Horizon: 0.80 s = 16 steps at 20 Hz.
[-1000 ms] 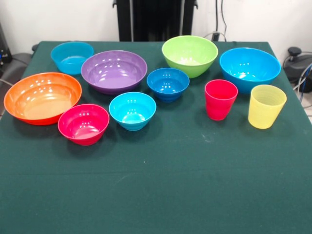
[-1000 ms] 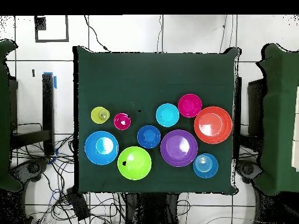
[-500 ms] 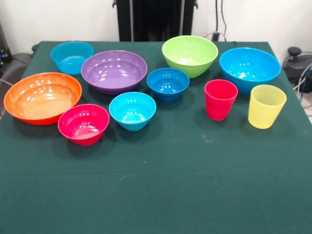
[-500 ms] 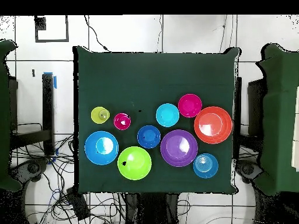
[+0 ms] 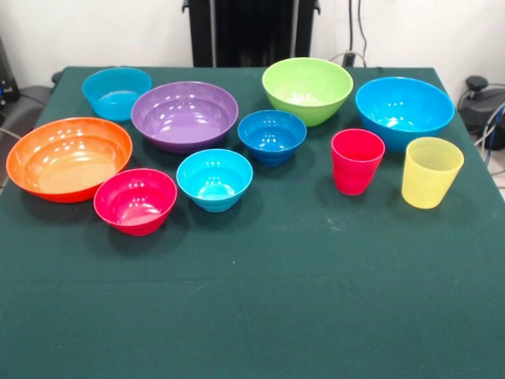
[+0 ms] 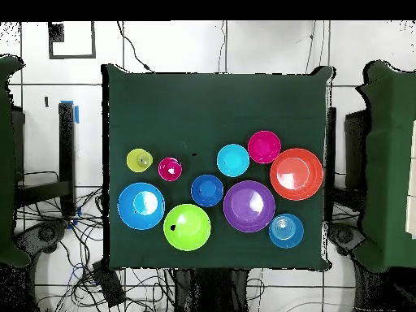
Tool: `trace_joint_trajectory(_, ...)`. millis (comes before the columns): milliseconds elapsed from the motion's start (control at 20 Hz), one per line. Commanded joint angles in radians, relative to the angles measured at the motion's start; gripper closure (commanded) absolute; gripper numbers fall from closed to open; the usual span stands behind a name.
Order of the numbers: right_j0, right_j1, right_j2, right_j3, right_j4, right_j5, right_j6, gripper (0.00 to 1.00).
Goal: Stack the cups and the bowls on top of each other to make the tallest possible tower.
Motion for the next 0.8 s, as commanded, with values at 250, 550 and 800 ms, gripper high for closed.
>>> trace_joint_trajectory(250, -0.013, 0.050, 0.101, 0.090, -0.039, -0.061, 0.171, 0.00)
trace_joint_trajectory(550, -0.012, 0.053, 0.100, 0.095, -0.044, -0.072, 0.171, 0.00)
trace_joint_trajectory(800, -0.027, 0.063, 0.118, 0.108, -0.045, -0.106, 0.164, 0.00)
